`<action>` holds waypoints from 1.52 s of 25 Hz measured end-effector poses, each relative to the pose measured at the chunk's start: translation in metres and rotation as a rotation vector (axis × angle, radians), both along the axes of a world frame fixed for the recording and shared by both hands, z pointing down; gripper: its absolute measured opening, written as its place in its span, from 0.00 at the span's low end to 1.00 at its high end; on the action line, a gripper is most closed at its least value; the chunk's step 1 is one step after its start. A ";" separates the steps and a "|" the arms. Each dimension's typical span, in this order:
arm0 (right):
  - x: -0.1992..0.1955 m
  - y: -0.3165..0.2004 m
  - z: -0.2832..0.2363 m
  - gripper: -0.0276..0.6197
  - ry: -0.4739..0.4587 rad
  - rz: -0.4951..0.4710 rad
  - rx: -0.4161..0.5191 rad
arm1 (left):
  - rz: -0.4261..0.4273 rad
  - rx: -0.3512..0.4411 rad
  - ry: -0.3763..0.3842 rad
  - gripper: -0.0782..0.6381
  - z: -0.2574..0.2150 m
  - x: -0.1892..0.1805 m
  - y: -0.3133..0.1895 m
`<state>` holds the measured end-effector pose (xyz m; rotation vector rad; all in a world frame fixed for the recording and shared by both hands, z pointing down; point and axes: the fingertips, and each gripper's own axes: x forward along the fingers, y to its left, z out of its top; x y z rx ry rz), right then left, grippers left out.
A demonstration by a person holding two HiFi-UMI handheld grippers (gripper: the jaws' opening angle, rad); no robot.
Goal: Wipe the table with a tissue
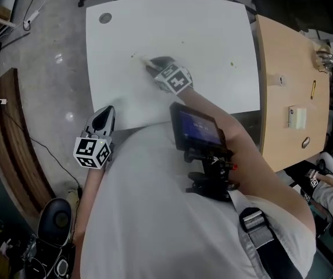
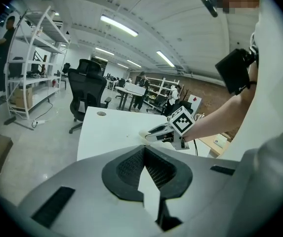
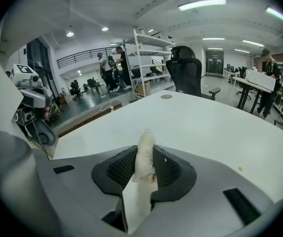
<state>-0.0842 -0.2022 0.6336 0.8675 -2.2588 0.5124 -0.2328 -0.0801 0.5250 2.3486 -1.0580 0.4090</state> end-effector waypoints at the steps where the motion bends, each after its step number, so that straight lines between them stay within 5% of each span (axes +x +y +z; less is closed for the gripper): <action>1: 0.002 -0.008 0.001 0.19 0.008 0.007 0.002 | -0.009 -0.003 0.000 0.12 0.000 -0.001 -0.002; 14: -0.013 -0.083 0.009 0.19 0.056 0.025 0.001 | -0.099 -0.073 -0.008 0.12 0.009 -0.033 -0.005; 30: -0.010 -0.082 0.020 0.19 0.109 0.057 -0.012 | -0.129 -0.081 -0.013 0.12 0.009 -0.031 0.008; 38: -0.054 -0.055 0.024 0.19 0.112 -0.091 0.001 | -0.144 -0.079 -0.033 0.12 0.006 -0.036 0.012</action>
